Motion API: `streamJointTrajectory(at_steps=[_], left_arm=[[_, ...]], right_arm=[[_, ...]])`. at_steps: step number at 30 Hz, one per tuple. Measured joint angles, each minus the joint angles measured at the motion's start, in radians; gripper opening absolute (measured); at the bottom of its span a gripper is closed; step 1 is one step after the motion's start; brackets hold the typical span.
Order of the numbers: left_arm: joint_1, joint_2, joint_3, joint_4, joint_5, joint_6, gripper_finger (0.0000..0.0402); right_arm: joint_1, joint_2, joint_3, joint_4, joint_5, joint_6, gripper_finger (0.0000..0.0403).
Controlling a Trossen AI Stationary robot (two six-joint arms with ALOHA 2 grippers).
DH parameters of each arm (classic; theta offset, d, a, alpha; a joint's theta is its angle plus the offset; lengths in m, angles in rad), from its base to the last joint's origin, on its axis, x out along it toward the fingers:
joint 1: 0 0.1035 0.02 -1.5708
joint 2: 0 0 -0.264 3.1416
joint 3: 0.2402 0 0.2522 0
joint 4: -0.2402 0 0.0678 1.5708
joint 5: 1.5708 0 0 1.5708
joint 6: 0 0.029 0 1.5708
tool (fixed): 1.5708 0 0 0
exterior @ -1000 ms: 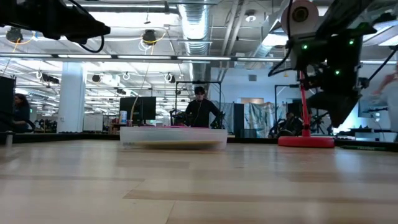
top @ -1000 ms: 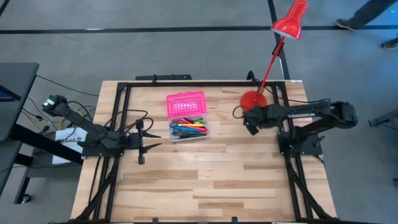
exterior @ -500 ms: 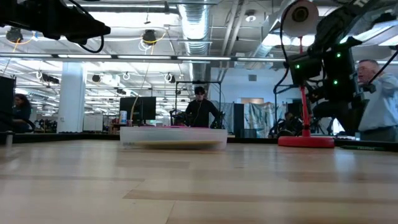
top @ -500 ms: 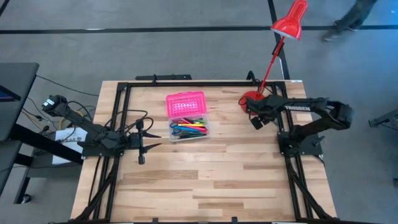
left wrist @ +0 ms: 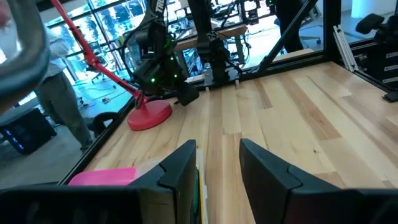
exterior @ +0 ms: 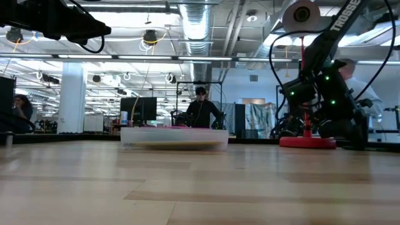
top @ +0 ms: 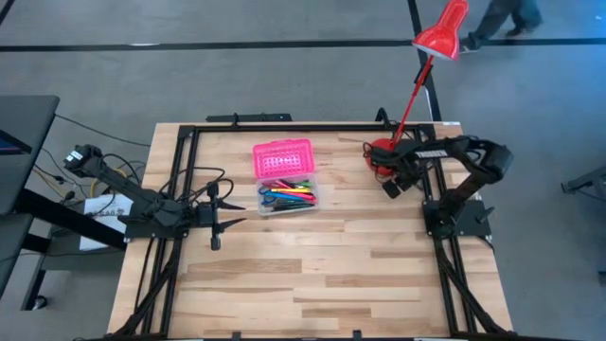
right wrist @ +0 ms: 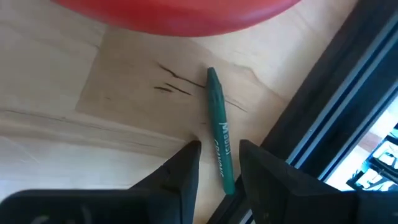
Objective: Pick & place school supplies into a supply box
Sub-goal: Put the green crayon into the pink supply box
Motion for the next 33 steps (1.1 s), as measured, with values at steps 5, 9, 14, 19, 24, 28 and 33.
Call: streamJointTrajectory(at_steps=[5,9,14,19,24,28,33], left_arm=[[0.0,0.0,0.0,-0.001,0.0,0.0,0.0119],[0.0,0.0,0.0,-0.011,0.001,-0.01,0.0119],[0.0,0.0,0.0,-0.019,0.001,-0.019,0.0119],[0.0,0.0,0.0,-0.021,0.002,-0.019,0.0119],[0.0,0.0,0.0,-0.024,0.002,-0.019,0.0119],[0.0,0.0,0.0,-0.023,0.002,-0.021,0.0119],[0.0,0.0,0.0,-0.023,0.002,-0.025,0.0119]], right_arm=[[-0.025,0.017,0.006,0.0,-0.014,-0.025,0.0112],[-0.056,0.004,0.005,0.007,-0.042,-0.046,0.0112],[-0.116,-0.007,0.006,0.011,-0.115,-0.091,0.0107],[-0.14,-0.022,0.004,0.02,-0.153,-0.104,0.0079],[-0.13,-0.028,0.003,0.027,-0.173,-0.12,0.0045],[-0.096,-0.028,0.003,0.027,-0.169,-0.12,0.0024],[-0.035,-0.027,0.003,0.027,-0.163,-0.12,0.0016]])
